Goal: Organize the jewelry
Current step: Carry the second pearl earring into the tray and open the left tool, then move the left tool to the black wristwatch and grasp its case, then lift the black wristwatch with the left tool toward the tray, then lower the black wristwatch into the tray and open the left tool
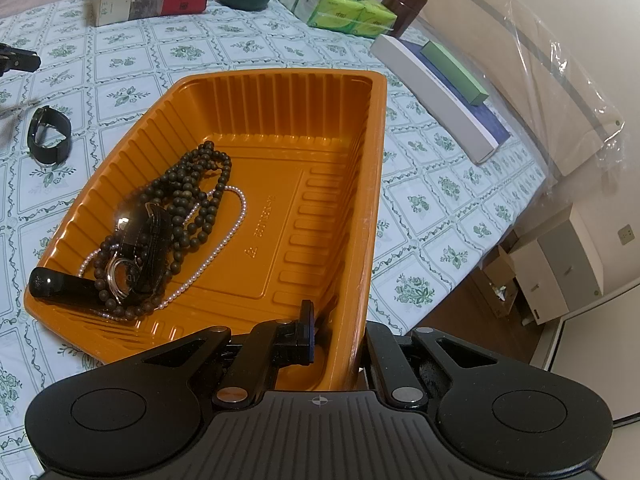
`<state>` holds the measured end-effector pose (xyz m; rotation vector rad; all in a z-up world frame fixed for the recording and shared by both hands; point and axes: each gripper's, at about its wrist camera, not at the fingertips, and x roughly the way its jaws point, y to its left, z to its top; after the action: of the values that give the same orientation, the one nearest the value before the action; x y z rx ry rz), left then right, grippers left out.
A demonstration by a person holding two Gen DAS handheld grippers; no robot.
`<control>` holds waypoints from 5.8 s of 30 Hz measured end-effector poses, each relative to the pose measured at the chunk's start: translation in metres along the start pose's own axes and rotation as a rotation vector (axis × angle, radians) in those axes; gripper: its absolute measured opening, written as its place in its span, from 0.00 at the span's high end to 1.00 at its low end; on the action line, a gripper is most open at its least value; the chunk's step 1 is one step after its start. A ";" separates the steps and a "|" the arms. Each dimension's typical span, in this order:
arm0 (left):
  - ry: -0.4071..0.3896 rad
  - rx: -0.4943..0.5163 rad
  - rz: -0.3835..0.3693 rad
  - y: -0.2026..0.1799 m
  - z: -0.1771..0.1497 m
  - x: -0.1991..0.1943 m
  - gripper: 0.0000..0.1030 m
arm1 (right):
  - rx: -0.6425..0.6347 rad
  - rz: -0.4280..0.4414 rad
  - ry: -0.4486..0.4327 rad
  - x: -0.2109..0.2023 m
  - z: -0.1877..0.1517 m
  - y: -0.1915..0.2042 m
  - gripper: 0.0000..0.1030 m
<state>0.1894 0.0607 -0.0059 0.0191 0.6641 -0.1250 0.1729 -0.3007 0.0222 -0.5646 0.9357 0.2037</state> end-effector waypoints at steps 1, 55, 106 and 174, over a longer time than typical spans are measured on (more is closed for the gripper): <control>-0.004 0.003 -0.007 -0.003 0.001 -0.002 0.93 | 0.000 0.000 0.000 0.000 0.000 0.000 0.94; -0.033 0.198 -0.298 -0.134 -0.029 -0.041 0.71 | 0.007 0.003 -0.007 0.002 0.001 -0.001 0.94; -0.004 0.254 -0.304 -0.044 -0.056 0.020 0.60 | 0.008 0.004 0.004 0.002 -0.001 -0.002 0.94; 0.003 0.396 -0.335 -0.159 0.021 -0.034 0.63 | 0.016 0.011 -0.002 0.003 -0.002 -0.003 0.94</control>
<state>0.1569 -0.0944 0.0351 0.2897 0.6326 -0.5779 0.1745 -0.3041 0.0204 -0.5450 0.9381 0.2063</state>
